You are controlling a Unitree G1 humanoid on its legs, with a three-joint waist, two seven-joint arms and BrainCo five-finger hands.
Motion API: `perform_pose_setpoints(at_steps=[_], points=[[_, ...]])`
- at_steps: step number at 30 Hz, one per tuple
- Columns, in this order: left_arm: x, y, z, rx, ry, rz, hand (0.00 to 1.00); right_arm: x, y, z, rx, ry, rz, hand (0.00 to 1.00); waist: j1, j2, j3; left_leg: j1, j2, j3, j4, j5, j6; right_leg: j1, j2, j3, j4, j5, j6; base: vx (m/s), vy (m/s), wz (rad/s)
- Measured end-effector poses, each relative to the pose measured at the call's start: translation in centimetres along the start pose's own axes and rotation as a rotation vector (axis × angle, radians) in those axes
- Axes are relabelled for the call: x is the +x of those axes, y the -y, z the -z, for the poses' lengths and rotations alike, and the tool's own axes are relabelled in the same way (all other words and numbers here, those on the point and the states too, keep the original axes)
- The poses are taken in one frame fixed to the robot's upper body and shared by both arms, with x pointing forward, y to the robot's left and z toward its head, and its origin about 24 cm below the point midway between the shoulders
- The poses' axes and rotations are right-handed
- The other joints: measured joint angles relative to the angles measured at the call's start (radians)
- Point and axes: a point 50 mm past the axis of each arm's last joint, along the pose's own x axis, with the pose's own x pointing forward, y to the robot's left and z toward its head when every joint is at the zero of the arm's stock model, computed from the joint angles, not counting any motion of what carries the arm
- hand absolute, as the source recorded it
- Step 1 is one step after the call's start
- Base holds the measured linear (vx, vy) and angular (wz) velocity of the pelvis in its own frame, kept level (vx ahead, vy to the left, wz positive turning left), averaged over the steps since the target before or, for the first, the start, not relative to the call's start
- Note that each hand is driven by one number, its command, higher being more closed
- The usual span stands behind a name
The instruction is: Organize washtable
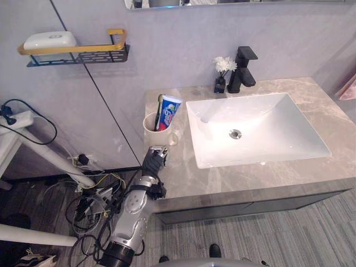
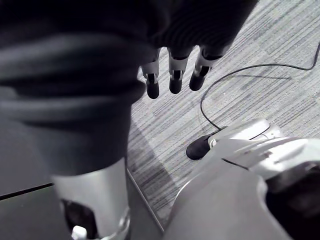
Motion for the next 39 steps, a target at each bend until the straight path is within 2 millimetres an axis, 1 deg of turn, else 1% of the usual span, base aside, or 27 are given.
perform_pose_setpoints(at_steps=[7,13,15,20,24,33,37,39], points=[[0.6,-0.2,0.0,0.008,0.002,-0.007,1.0,0.0,0.0,0.0,0.0,0.0,-0.001,0.0,-0.001,-0.001,-0.001,0.001,0.0,0.005,0.0,-0.001,0.0,0.0,0.0,0.004,0.0,0.0,0.0,0.0,0.0,0.0],[1.6,-0.5,-0.2,0.036,0.004,-0.017,1.0,0.0,0.0,0.0,0.0,0.0,-0.004,0.0,-0.002,0.0,-0.001,0.007,0.0,0.024,0.001,-0.011,0.001,-0.005,0.002,0.025,0.0,0.002,0.002,0.0,0.004,-0.1],[2.3,-0.5,-0.4,0.076,0.008,-0.016,1.0,0.0,0.0,0.0,0.001,0.0,-0.012,0.0,-0.007,-0.001,-0.002,0.008,0.0,0.031,0.002,-0.014,0.001,-0.007,0.002,0.032,0.0,0.002,0.003,0.01,0.007,-0.1],[3.0,-0.5,-0.6,0.129,0.007,-0.002,1.0,0.0,-0.1,0.0,-0.001,0.0,-0.02,0.0,-0.01,-0.001,-0.003,0.012,0.0,0.039,0.002,-0.014,0.0,-0.007,0.003,0.04,0.0,0.002,0.003,0.01,0.0,-0.05],[3.5,-0.6,-0.5,0.164,-0.005,0.009,1.0,0.0,-0.1,-0.1,0.001,0.004,-0.021,0.0,-0.021,-0.001,-0.003,0.021,-0.001,0.054,0.001,-0.019,0.001,-0.006,0.004,0.052,0.0,0.003,0.003,0.01,0.007,-0.1],[5.3,0.1,-0.8,0.25,-0.02,0.075,1.0,-0.1,0.3,0.0,-0.002,0.009,-0.023,0.0,-0.029,-0.001,-0.002,0.019,-0.001,0.058,0.001,-0.022,0.001,-0.016,0.004,0.057,0.0,0.003,0.003,0.0,0.0,0.0],[6.2,-0.1,-1.2,0.308,-0.014,0.079,1.0,-0.1,0.2,-0.1,0.0,0.016,-0.033,0.0,-0.041,0.0,-0.001,0.016,-0.001,0.072,0.001,-0.025,-0.001,-0.027,0.006,0.072,0.0,0.004,0.005,0.01,0.004,-0.11],[7.1,-0.2,-2.0,0.333,0.004,0.074,1.0,-0.1,0.3,-0.1,0.001,0.017,-0.033,0.0,-0.053,0.002,0.0,0.003,-0.002,0.088,0.003,-0.027,0.0,-0.046,0.007,0.088,0.0,0.008,0.008,0.01,0.007,-0.19]])
